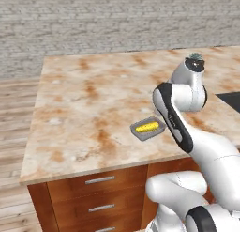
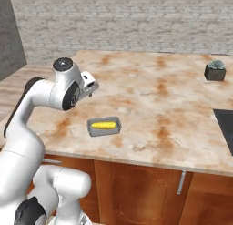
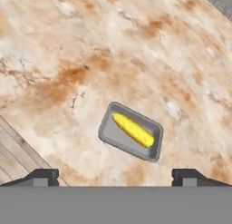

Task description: Take the bell pepper and corn out of the freezer and place them in the tupperware container on the counter. Then put the tupperware containing the vegetables back in the freezer.

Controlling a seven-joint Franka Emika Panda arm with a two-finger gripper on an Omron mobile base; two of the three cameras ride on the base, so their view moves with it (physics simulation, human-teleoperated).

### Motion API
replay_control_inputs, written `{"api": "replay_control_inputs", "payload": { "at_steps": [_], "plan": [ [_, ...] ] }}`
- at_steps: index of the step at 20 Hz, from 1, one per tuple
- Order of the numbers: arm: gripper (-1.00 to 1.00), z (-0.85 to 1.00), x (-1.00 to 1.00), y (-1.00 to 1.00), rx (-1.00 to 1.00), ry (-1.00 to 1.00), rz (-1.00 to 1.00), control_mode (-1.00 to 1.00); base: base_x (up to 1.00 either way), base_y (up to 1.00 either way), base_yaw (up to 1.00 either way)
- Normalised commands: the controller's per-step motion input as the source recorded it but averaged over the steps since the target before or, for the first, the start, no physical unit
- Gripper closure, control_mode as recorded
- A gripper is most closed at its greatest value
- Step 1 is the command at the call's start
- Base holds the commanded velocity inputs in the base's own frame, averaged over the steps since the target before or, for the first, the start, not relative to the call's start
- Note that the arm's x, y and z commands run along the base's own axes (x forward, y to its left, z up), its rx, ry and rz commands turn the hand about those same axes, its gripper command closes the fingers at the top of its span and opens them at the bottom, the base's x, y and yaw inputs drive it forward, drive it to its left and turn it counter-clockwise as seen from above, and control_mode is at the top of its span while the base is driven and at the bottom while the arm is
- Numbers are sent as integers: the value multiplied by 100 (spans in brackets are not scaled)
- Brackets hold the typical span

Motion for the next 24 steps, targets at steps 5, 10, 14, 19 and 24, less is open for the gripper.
{"api": "replay_control_inputs", "payload": {
  "at_steps": [5,10,14,19,24],
  "plan": [
    [-100,14,-96,12,27,2,-64,-100,0,0,0],
    [-100,7,-94,6,30,0,-50,-100,0,0,0],
    [-100,12,-57,1,27,0,-5,-100,0,0,0],
    [-100,0,-7,1,3,0,0,100,-70,22,0],
    [-100,0,0,0,0,0,0,100,-78,95,22]
  ]
}}
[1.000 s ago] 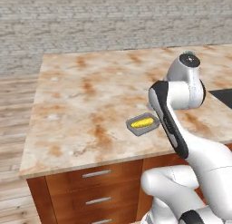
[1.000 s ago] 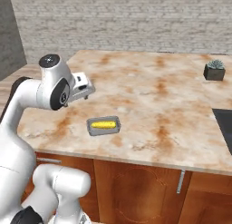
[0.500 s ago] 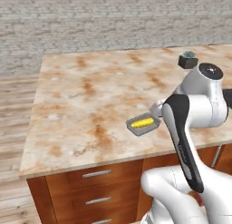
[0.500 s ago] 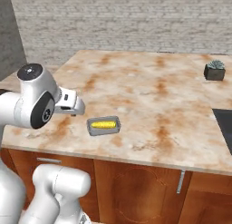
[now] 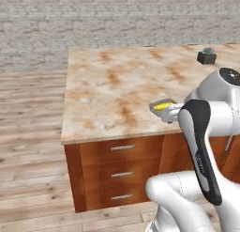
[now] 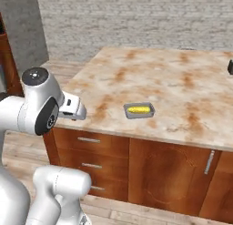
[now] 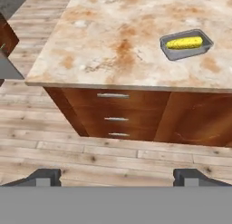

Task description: Take the bell pepper and corn out of the freezer and place them in the tupperware container on the counter. Then put the tupperware containing the vegetables back in the freezer.

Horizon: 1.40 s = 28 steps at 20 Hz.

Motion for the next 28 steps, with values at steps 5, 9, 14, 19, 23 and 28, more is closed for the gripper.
{"api": "replay_control_inputs", "payload": {
  "at_steps": [5,9,14,19,23,28],
  "plan": [
    [-100,0,0,0,0,0,0,100,-14,100,54],
    [-100,0,0,0,0,0,0,100,-1,100,55],
    [-100,0,0,0,0,0,0,100,6,98,35],
    [-100,12,-40,7,0,-7,0,-100,-12,35,5],
    [-100,60,-100,6,0,-17,0,-100,0,0,0],
    [-100,80,-58,18,0,13,-4,-100,0,0,0]
  ]
}}
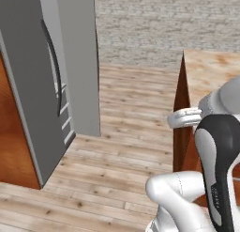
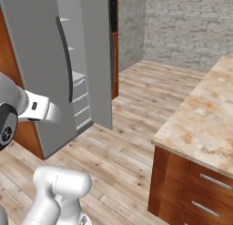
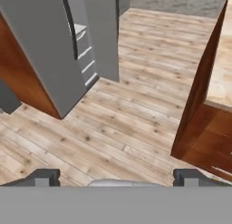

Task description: Take the bell pepper and corn out of the freezer and place them in the tupperware container on the counter. Then put the tupperware containing the vegetables back in the freezer.

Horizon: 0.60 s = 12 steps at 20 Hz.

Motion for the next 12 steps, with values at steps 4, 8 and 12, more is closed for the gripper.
{"api": "replay_control_inputs", "payload": {
  "at_steps": [4,8,12],
  "plan": [
    [-100,11,-6,8,0,50,-9,-100,0,0,0],
    [-100,-11,-3,3,-1,10,-3,100,0,2,0],
    [-100,0,0,0,0,0,0,100,71,43,1]
  ]
}}
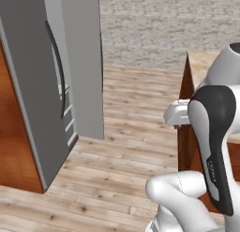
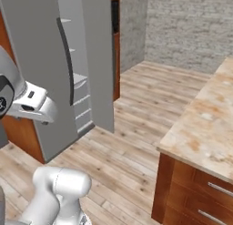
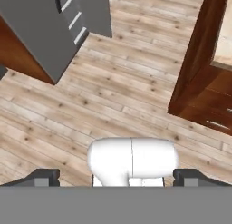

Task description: Take the bell pepper and corn out of the freezer and place them in the tupperware container on the counter. Then put the tupperware containing the vegetables back in the freezer.

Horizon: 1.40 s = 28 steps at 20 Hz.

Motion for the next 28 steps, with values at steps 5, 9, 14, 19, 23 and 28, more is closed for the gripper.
{"api": "replay_control_inputs", "payload": {
  "at_steps": [5,9,14,19,23,28],
  "plan": [
    [-100,0,0,0,0,0,0,100,100,58,11],
    [-100,0,0,0,0,0,0,100,100,35,25],
    [-100,0,0,0,0,0,0,100,100,15,34],
    [-100,0,0,0,0,0,0,100,100,0,42],
    [-100,0,0,0,0,0,0,100,100,0,46],
    [-100,0,0,0,0,0,0,100,80,-31,52]
  ]
}}
